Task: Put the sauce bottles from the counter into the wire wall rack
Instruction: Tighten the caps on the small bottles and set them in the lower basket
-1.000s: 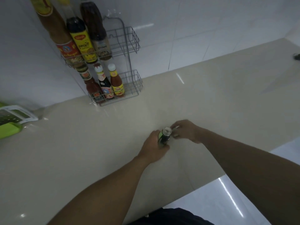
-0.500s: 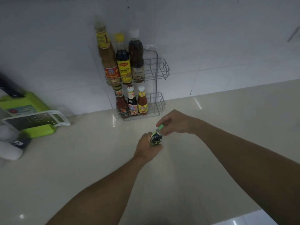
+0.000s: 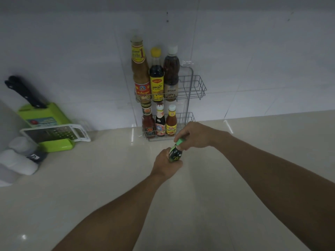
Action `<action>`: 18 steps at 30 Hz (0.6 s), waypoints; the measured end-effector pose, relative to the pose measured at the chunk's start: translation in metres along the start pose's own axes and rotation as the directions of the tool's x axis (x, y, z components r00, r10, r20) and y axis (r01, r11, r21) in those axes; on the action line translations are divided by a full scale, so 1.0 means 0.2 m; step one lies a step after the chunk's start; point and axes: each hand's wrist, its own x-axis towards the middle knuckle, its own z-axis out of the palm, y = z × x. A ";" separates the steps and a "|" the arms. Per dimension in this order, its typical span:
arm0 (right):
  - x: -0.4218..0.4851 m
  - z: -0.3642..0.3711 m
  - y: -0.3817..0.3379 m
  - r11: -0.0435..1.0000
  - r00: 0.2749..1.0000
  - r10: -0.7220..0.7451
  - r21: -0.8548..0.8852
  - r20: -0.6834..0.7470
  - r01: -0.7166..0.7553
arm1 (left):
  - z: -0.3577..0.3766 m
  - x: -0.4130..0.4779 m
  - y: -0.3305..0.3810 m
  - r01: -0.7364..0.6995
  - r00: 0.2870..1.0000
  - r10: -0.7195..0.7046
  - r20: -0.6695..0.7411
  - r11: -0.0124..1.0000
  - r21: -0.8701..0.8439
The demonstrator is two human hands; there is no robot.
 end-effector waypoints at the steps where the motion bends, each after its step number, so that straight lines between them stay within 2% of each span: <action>1: 0.01 -0.01 -0.01 0.999 0.999 0.034 0.003 0.026 -0.034 | -0.01 0.00 0.00 -0.004 1.000 0.004 -0.003 1.000 0.018; 5: 0.07 0.03 -0.07 0.947 0.984 0.180 -0.270 -0.001 -0.174 | -0.02 0.01 0.01 0.016 0.999 -0.014 -0.033 0.999 0.041; 6: 0.08 0.05 -0.08 0.934 0.978 0.208 -0.293 -0.012 -0.202 | -0.02 0.01 0.01 0.015 0.999 -0.013 -0.032 0.999 0.040; 8: 0.09 0.08 -0.11 0.923 0.977 0.214 -0.327 -0.003 -0.204 | -0.03 0.02 0.01 0.006 0.999 -0.005 -0.035 1.000 0.029; 11: 0.11 0.05 -0.15 0.953 0.961 0.224 -0.241 0.163 -0.182 | -0.07 0.03 0.00 0.011 0.998 -0.011 -0.064 1.000 0.004; 13: 0.11 0.01 -0.16 0.962 0.957 0.208 -0.218 0.203 -0.163 | -0.09 0.04 0.00 0.012 0.997 -0.013 -0.080 1.000 -0.021; 16: 0.11 0.01 -0.14 0.899 0.982 0.159 -0.427 0.106 -0.099 | -0.10 0.04 0.02 -0.004 0.998 0.003 -0.061 1.000 -0.004; 18: 0.12 0.04 -0.13 0.843 0.988 0.154 -0.524 0.015 -0.124 | -0.09 0.04 0.03 0.001 0.998 -0.001 -0.057 1.000 0.000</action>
